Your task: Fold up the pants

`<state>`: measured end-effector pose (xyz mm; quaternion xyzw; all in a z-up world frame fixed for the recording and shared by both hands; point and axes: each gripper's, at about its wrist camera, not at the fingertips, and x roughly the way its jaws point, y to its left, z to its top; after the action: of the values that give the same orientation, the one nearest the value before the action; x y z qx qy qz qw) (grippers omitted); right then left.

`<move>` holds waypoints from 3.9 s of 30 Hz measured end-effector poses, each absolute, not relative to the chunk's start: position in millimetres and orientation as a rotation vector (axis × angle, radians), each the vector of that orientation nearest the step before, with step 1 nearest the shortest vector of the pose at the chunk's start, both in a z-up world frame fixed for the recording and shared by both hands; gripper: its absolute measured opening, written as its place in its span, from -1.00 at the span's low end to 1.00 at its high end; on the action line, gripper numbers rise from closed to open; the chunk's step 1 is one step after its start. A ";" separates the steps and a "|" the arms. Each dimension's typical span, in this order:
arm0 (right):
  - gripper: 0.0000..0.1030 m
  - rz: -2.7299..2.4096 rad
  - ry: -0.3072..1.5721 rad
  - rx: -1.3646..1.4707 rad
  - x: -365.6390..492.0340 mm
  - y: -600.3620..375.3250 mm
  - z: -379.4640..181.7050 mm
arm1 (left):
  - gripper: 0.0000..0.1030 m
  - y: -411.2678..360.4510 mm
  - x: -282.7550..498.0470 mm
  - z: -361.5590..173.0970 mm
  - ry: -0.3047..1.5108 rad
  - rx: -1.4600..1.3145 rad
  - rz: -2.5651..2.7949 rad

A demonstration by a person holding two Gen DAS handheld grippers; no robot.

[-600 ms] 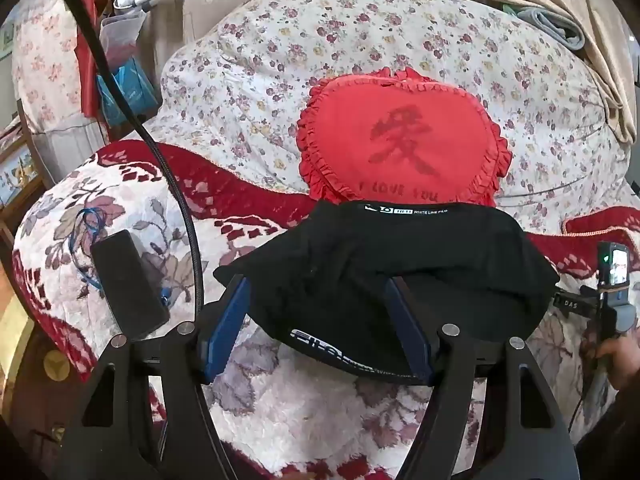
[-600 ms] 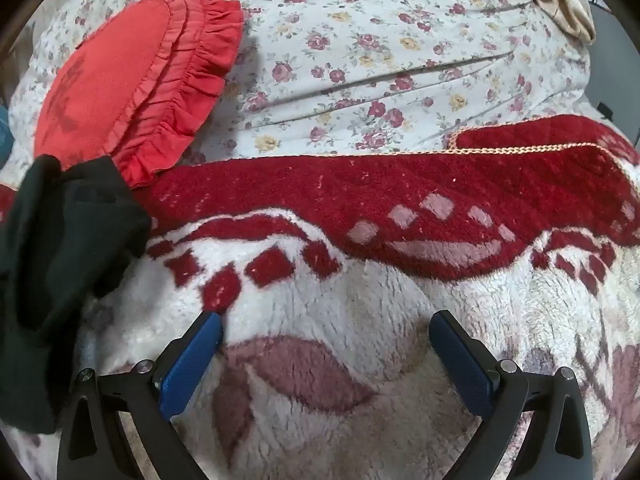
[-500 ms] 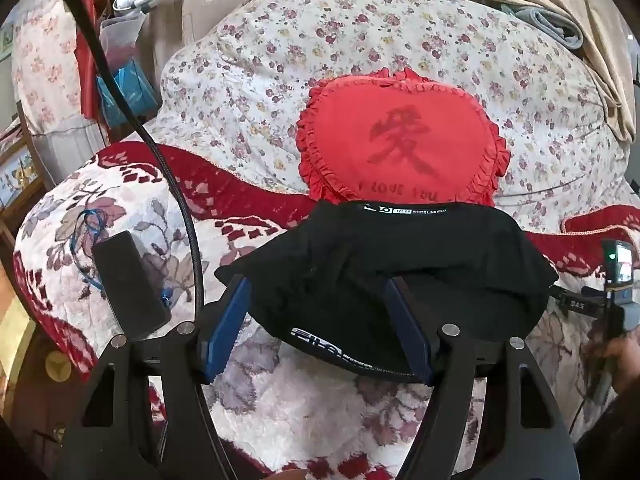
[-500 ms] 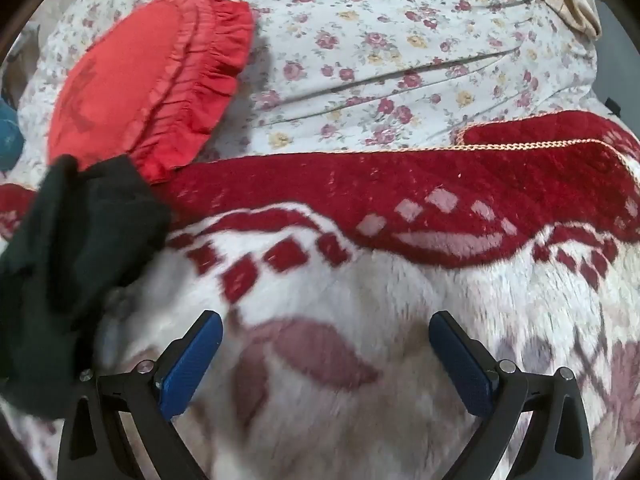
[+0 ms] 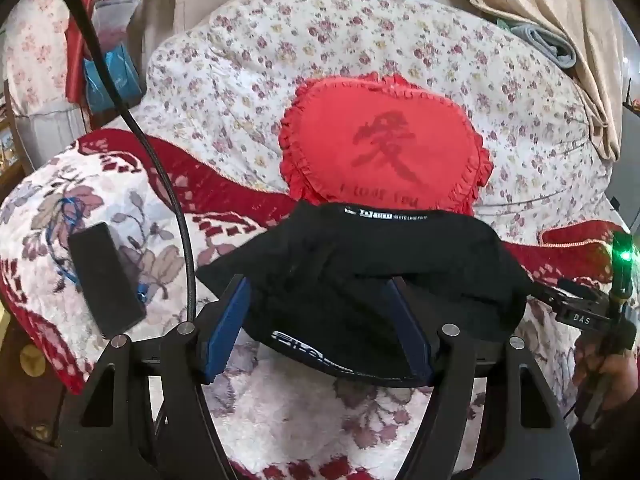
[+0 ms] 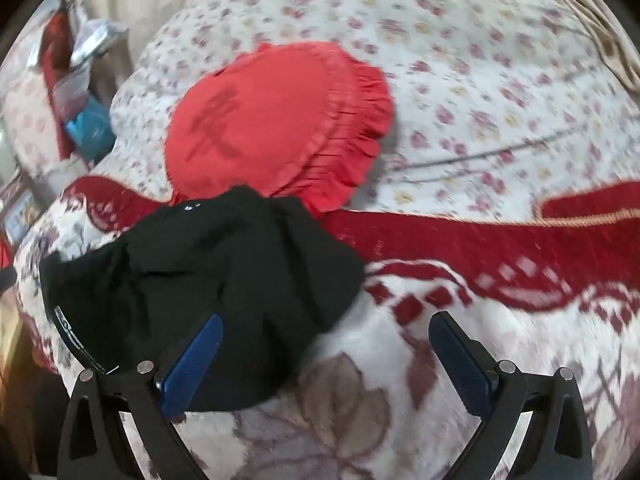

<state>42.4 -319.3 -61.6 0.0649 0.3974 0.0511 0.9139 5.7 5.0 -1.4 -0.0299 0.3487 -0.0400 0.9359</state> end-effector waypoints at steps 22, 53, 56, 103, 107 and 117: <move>-0.87 0.209 0.793 -0.042 139.6 -260.7 -49.5 | 0.36 3.1 61.5 -59.7 0.836 -0.048 -0.051; 0.38 0.106 0.949 0.123 88.4 -346.5 -69.8 | 0.36 25.0 63.6 -73.3 0.875 -0.141 -0.020; 0.39 0.175 0.985 0.190 70.4 -338.0 -86.5 | 0.36 24.6 58.3 -68.2 0.865 -0.124 -0.013; -0.95 0.208 0.873 0.363 -32.4 -351.9 -49.7 | 0.36 45.9 34.6 -57.9 0.840 -0.184 0.001; -0.94 0.207 0.975 0.413 -46.1 -362.0 -79.3 | 0.36 59.4 30.7 -57.4 0.844 -0.229 0.009; -0.38 0.292 0.815 0.503 -46.7 -382.2 -28.9 | 0.36 77.7 29.0 -69.9 0.891 -0.297 0.032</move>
<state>-46.7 -382.2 -28.9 0.2410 0.3905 0.1398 0.8774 29.0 77.7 -69.9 -0.1429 0.4294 0.0153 0.8916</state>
